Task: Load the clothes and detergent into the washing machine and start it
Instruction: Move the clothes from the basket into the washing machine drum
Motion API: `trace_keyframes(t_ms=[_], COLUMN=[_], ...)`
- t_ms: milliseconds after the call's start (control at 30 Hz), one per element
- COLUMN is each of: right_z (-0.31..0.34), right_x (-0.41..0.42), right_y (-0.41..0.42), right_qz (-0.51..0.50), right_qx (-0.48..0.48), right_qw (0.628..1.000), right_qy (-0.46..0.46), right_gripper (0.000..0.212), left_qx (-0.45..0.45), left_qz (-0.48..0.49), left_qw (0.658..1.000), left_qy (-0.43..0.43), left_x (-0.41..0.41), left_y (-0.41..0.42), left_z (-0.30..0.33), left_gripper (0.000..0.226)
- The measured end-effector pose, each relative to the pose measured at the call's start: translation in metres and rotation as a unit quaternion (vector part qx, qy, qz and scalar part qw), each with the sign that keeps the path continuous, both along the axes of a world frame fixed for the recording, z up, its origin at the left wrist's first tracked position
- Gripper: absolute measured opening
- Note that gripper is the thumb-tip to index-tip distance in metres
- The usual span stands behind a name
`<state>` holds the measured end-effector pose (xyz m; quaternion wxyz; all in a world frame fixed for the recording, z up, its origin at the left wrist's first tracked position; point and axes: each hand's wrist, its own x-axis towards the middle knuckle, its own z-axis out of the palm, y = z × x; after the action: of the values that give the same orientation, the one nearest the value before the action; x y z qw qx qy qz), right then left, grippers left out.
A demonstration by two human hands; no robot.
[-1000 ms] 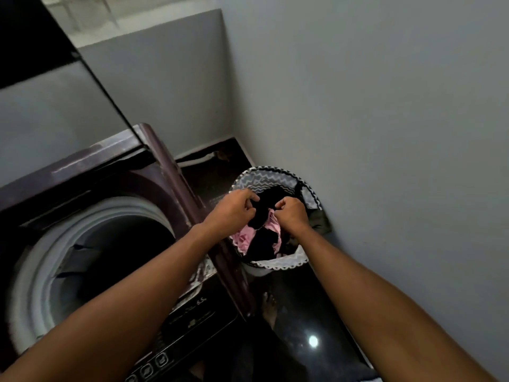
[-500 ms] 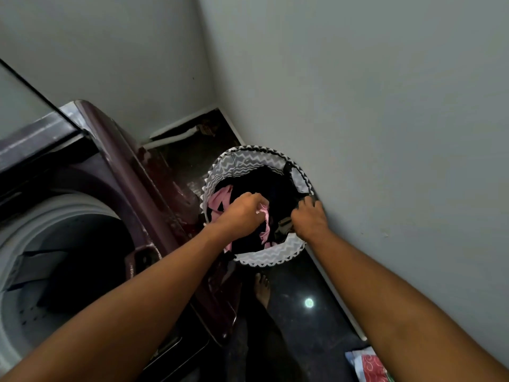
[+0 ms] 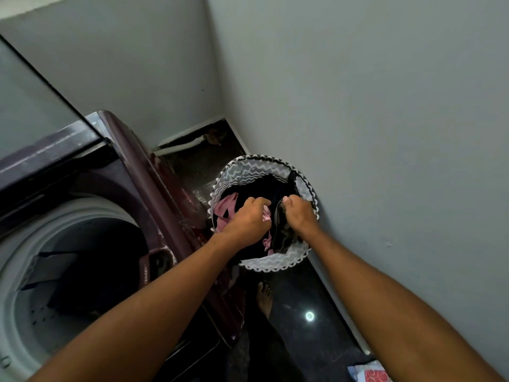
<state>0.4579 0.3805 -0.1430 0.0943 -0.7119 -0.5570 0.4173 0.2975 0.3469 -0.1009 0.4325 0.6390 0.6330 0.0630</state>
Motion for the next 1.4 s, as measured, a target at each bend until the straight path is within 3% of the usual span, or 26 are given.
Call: trace_keyframes(t_ms=[100, 200, 300, 433, 600, 833, 933, 967, 1033, 1067, 1200, 1367, 1400], right_z=[0.03, 0.069, 0.109, 0.154, 0.195, 0.254, 0.285, 0.299, 0.329, 0.345, 0.381, 0.358, 0.348], right_x=[-0.015, -0.034, -0.058, -0.088, -0.117, -0.15, -0.167, -0.175, -0.193, -0.205, -0.258, -0.307, -0.315], right_y=[0.004, 0.007, 0.012, 0.011, 0.001, -0.008, -0.015, -0.018, -0.025, -0.028, -0.036, -0.059, -0.066], right_qz=[-0.044, -0.043, -0.041, -0.044, -0.019, 0.017, 0.052, 0.069, 0.109, 0.127, 0.181, 0.184, 0.166], right_qx=[-0.007, -0.026, -0.015, -0.045, -0.1, -0.118, -0.15, -0.177, -0.259, -0.273, -0.242, -0.265, -0.265], right_qw=[0.994, 0.977, 0.955, 0.935, 0.902, 0.854, 0.799, 0.757, 0.633, 0.597, 0.604, 0.618, 0.628], right_qy=[0.098, 0.208, 0.292, 0.35, 0.42, 0.507, 0.58, 0.626, 0.722, 0.744, 0.737, 0.717, 0.713], right_gripper=[0.042, 0.035, 0.023, 0.023, 0.028, 0.027, 0.024, 0.024, 0.029, 0.033, 0.032, 0.03, 0.031], left_qx=[-0.021, -0.022, 0.007, 0.017, 0.067, 0.141, 0.19, 0.212, 0.271, 0.307, 0.388, 0.366, 0.349], left_qz=[0.021, 0.006, 0.026, 0.108, 0.134, 0.16, 0.194, 0.218, 0.269, 0.289, 0.321, 0.351, 0.354], left_qw=[1.0, 0.999, 0.998, 0.987, 0.982, 0.968, 0.946, 0.93, 0.885, 0.864, 0.83, 0.854, 0.862], left_qy=[-0.008, -0.024, -0.049, -0.118, -0.111, -0.136, -0.178, -0.206, -0.265, -0.277, -0.237, -0.116, -0.103], left_x=[-0.01, -0.018, -0.025, -0.04, -0.065, -0.102, -0.119, -0.125, -0.136, -0.144, -0.186, -0.244, -0.252], left_y=[-0.002, -0.004, -0.006, -0.012, -0.023, -0.034, -0.04, -0.044, -0.052, -0.057, -0.079, -0.11, -0.118], left_z=[0.01, 0.025, 0.046, 0.075, 0.116, 0.172, 0.194, 0.203, 0.227, 0.242, 0.286, 0.268, 0.261], left_gripper=[0.069, 0.077, 0.06, 0.052, 0.009, 0.008, 0.007, 0.007, 0.004, 0.005, 0.016, 0.008, 0.016])
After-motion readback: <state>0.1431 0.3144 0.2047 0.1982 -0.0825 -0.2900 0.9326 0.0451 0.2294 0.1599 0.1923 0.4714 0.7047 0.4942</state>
